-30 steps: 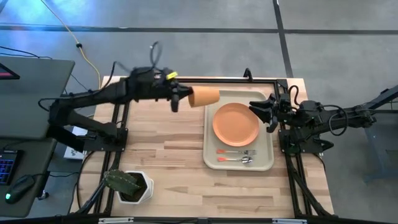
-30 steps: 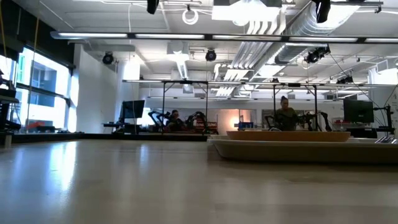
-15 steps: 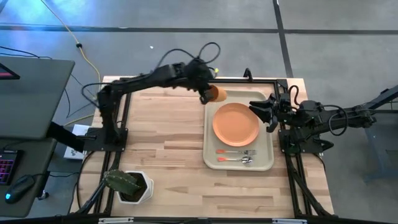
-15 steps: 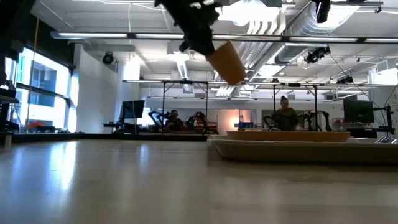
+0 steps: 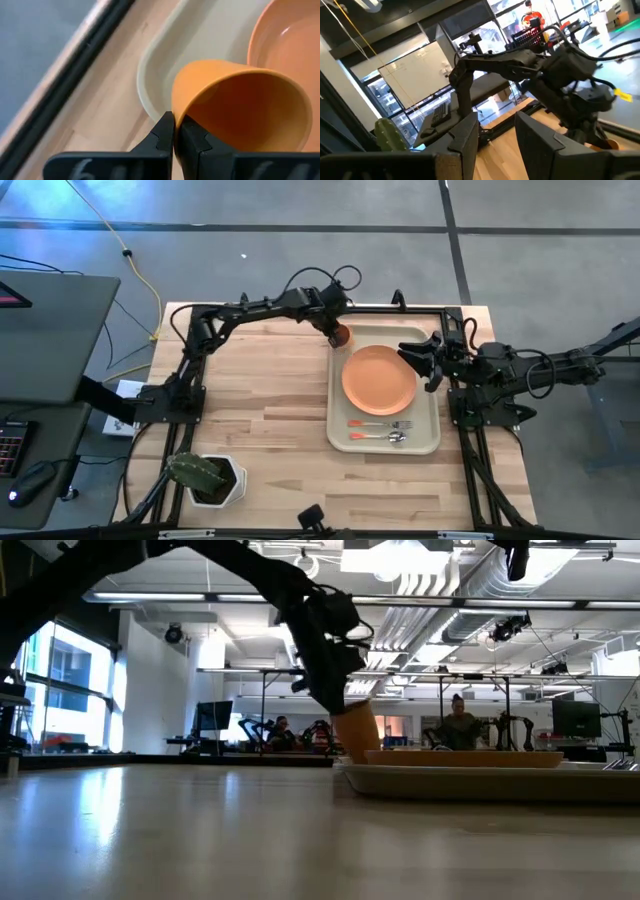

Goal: Pick and place plate/cup/fork/spoon on tray
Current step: Put the orange cup on the beige serving tray above the orange plate

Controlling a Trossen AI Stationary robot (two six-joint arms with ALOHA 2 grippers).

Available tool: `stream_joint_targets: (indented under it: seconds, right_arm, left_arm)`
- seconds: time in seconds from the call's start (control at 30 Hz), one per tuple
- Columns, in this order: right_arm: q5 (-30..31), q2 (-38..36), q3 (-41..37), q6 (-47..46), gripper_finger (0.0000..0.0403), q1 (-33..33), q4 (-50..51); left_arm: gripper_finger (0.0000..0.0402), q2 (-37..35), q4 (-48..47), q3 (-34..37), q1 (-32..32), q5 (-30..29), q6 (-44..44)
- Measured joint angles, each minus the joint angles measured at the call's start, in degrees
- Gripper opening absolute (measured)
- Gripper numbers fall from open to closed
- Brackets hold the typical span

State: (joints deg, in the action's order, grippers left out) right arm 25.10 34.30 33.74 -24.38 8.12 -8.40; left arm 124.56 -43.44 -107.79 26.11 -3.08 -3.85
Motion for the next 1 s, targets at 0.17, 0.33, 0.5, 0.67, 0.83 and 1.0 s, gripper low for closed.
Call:
stream_joint_targets:
  seconds: [0.17,0.33,0.5,0.67,0.83,1.0]
  right_arm:
    - [0.0,1.6,0.0,-1.3,0.0122,0.0,0.0]
    - [-0.1,3.3,0.0,-1.3,0.0122,0.0,0.0]
    - [-0.2,4.3,0.0,-2.3,0.0122,0.0,0.0]
    - [-0.3,4.8,0.0,-2.6,0.0122,0.0,-0.1]
    - [-0.4,4.8,0.0,-2.6,0.0122,0.0,-0.1]
    - [-0.4,4.8,0.0,-2.6,0.0122,0.0,-0.1]
  left_arm:
    - [0.0001,1.2,0.1,0.0,0.1,1.0,-1.9]
    - [0.0001,0.8,-1.8,0.0,0.1,1.1,-1.1]
    - [0.0001,0.1,-6.8,-0.2,0.3,0.7,1.5]
    - [0.0001,-1.0,-10.8,-0.1,0.5,0.5,2.9]
    - [0.0001,-3.0,-16.6,0.0,0.5,-0.6,4.8]
    - [0.0001,-5.7,-20.7,0.0,0.5,-4.0,6.7]
